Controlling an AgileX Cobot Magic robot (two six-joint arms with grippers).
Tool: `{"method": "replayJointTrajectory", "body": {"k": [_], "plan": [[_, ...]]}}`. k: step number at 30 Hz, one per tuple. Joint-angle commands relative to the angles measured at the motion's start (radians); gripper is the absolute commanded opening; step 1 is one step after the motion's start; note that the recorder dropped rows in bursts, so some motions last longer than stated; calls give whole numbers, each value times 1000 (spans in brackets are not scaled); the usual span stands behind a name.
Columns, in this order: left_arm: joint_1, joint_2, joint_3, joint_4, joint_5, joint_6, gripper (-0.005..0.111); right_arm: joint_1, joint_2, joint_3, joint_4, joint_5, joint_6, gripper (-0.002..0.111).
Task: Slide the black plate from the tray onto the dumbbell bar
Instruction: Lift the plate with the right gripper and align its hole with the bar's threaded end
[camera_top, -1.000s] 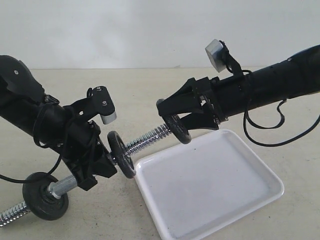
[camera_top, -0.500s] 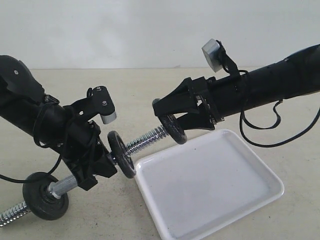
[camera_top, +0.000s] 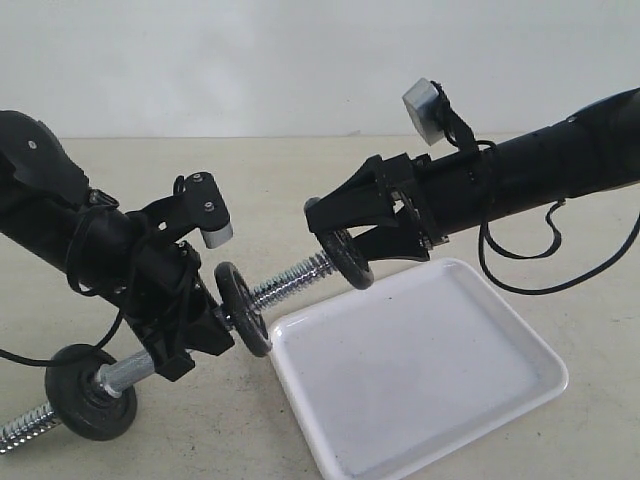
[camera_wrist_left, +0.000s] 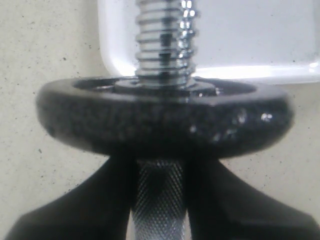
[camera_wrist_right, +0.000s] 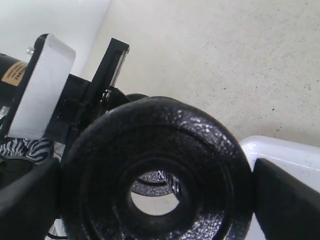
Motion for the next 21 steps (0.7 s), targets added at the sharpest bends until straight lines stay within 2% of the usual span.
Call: {"method": "replayJointTrajectory", "body": {"k": [1, 21], "plan": [[-8, -35, -22, -82, -7, 2, 4, 4, -15, -6, 27, 14, 8, 0], [-8, -35, -22, -82, -7, 2, 4, 6, 18, -6, 10, -25, 50, 0]]}}
